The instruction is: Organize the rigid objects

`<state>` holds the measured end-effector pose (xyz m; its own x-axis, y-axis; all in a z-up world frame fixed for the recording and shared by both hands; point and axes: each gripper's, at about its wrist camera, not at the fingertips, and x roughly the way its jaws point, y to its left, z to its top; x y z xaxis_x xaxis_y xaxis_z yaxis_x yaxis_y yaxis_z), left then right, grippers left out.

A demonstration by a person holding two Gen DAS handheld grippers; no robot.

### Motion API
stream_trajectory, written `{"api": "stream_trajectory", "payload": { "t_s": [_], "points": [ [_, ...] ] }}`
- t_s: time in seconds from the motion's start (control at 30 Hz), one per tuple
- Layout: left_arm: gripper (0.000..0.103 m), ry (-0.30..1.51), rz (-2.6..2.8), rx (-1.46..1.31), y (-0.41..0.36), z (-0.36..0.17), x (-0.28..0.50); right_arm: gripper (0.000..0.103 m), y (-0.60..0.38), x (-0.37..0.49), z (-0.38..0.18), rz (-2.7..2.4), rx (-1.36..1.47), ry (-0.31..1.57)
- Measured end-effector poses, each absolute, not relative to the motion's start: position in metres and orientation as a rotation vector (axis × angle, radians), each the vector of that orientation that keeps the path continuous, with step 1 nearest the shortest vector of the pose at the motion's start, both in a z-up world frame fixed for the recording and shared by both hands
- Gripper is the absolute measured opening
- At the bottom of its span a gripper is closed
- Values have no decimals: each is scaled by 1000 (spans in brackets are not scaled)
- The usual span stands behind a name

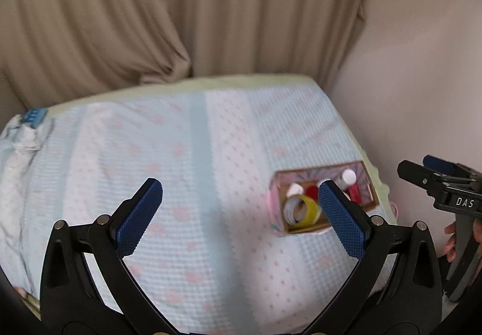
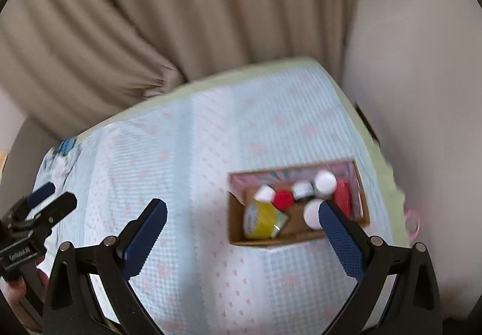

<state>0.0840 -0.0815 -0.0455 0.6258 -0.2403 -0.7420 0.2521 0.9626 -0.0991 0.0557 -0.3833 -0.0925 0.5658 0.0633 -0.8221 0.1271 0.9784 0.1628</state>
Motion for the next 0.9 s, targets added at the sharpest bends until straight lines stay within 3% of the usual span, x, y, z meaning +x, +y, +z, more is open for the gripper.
{"api": "stream_trajectory", "payload": {
  "t_s": [0.4,0.9],
  "points": [
    [103,733,-118,-36,-15,-24,28,101,-312,22,-51,20,73,831],
    [103,717,-134,-15,-26,-25,40,101,-303,26,-50,-14,18,804]
  ]
}}
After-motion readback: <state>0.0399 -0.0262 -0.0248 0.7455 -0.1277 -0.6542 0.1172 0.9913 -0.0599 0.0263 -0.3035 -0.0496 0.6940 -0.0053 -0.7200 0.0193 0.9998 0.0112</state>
